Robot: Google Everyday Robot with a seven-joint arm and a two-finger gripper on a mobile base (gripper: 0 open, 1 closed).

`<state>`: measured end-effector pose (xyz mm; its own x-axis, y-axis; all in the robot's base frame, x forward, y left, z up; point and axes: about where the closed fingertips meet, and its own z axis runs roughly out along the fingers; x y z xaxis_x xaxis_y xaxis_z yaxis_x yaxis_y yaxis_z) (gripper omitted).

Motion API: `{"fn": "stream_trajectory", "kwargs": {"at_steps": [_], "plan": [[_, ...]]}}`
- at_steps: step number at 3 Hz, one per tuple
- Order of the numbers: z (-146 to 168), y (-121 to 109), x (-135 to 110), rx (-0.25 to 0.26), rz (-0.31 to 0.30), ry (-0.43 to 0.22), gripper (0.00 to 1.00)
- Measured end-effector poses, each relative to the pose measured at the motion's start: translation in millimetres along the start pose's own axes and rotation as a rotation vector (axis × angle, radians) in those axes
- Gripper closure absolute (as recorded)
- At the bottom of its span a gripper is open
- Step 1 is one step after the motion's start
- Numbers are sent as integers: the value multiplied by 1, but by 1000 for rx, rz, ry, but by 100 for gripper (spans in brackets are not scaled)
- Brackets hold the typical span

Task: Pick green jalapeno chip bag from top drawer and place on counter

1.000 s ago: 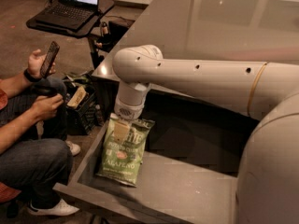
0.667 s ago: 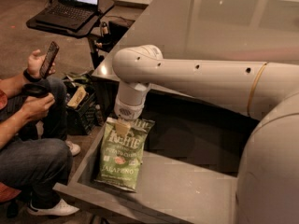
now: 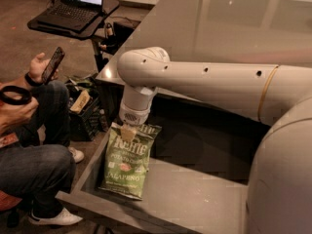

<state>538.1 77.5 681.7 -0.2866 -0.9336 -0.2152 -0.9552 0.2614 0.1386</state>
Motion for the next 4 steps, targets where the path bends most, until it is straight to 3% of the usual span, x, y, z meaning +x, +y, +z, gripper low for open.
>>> {"fn": "stream_trajectory", "kwargs": {"at_steps": [1,3,4], "plan": [[-13,5,6,-8,27,-13,100],[-73,21,34,10,126,-62,100],[-110,28,45,23,147,-108,100]]}}
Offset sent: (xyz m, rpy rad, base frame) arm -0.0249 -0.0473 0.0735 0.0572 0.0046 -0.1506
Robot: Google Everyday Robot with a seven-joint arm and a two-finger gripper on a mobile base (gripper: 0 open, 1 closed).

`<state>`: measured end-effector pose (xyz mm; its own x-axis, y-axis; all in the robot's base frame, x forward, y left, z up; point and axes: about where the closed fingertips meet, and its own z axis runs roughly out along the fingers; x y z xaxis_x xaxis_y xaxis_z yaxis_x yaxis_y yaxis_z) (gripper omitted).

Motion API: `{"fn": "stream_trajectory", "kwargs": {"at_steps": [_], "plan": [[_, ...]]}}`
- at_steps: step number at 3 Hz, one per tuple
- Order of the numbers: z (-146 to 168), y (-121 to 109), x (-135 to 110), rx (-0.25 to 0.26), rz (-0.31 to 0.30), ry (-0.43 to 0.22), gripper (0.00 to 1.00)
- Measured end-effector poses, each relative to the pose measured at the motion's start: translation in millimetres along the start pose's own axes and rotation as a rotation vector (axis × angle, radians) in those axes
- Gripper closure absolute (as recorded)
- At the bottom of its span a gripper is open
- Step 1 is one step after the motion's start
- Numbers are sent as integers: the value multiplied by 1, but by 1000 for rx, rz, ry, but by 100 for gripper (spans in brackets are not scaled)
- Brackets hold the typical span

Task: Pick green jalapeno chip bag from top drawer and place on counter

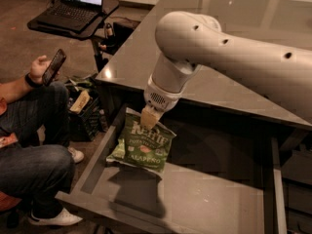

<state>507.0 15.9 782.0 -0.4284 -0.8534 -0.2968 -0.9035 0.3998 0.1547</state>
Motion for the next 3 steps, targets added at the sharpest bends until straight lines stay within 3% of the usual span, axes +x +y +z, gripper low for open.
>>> {"fn": "stream_trajectory", "kwargs": {"at_steps": [2,3], "plan": [[-73,14,20,68,34,-24,100],[-110,21,23,133,39,-9,100]]}}
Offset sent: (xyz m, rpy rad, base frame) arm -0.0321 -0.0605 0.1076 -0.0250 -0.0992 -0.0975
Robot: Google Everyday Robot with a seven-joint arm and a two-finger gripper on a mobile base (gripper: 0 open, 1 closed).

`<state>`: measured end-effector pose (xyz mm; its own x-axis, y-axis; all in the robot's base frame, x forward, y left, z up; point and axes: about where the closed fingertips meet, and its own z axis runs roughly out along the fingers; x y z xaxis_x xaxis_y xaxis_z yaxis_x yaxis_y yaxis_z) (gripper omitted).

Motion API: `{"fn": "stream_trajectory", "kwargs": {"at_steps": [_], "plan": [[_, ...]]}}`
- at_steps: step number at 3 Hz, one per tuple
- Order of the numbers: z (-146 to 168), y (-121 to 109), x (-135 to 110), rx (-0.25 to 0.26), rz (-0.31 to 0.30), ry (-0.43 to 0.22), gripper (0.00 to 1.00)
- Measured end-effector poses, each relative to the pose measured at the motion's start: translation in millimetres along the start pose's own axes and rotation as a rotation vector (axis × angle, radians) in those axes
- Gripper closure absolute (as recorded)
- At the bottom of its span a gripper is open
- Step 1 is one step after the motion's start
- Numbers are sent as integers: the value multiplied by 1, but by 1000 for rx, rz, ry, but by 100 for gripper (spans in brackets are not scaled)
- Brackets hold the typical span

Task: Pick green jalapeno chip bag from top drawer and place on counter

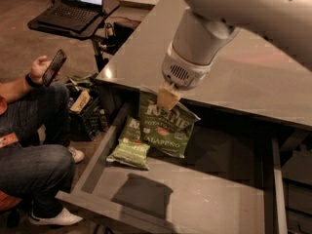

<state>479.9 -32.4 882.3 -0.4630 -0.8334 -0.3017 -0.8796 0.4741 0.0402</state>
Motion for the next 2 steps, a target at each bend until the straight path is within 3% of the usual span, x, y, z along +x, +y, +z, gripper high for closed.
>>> {"fn": "stream_trajectory", "kwargs": {"at_steps": [1,2], "plan": [[-44,-1,3,76,-2,38,100],[-44,-1,4,76,-2,39,100]]}}
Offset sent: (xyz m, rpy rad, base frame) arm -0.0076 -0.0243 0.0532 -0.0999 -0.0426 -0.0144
